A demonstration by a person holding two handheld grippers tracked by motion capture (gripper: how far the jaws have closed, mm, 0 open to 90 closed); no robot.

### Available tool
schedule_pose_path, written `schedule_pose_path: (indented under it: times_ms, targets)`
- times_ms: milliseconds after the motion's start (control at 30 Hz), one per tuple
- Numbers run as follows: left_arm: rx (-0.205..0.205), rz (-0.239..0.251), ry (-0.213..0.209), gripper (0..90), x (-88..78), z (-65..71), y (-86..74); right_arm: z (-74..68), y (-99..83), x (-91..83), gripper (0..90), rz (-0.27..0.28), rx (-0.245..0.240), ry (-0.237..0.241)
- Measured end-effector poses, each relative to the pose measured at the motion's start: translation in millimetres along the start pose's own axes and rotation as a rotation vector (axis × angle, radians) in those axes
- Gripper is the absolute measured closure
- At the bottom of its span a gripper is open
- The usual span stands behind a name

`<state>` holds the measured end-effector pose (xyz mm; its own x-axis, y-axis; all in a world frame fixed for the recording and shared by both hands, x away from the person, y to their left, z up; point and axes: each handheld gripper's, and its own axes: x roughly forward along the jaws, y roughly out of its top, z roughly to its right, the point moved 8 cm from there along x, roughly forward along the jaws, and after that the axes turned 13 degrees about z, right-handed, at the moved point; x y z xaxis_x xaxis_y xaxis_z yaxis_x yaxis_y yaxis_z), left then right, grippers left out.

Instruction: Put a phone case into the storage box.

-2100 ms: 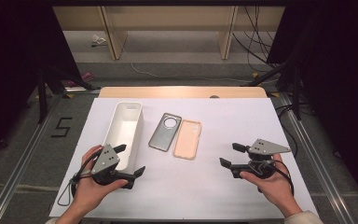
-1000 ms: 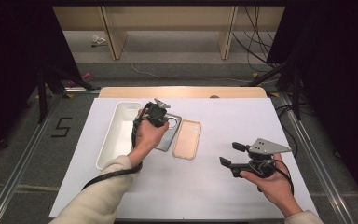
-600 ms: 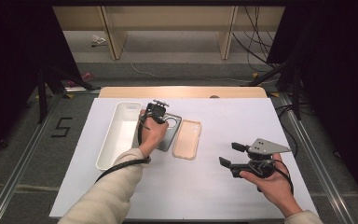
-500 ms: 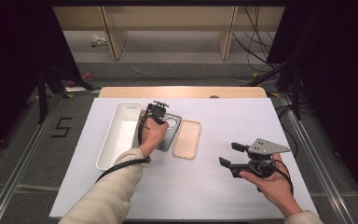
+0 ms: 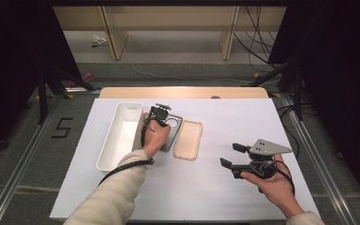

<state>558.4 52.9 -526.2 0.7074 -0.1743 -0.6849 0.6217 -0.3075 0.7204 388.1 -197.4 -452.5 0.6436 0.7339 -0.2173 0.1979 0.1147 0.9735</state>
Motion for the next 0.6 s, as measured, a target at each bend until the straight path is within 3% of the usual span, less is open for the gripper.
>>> schedule_pose_path:
  times_ms: [333, 600]
  targets:
    - [-0.057, -0.005, 0.036, 90.0, 5.8, -3.2, -6.1, -0.1, -0.2, 0.1, 25.8, 0.000, 0.002, 0.003]
    - [-0.131, 0.002, 0.059, 90.0, 7.7, -6.3, -9.5, -0.5, -0.5, 0.9, 26.0, 0.000, 0.003, 0.006]
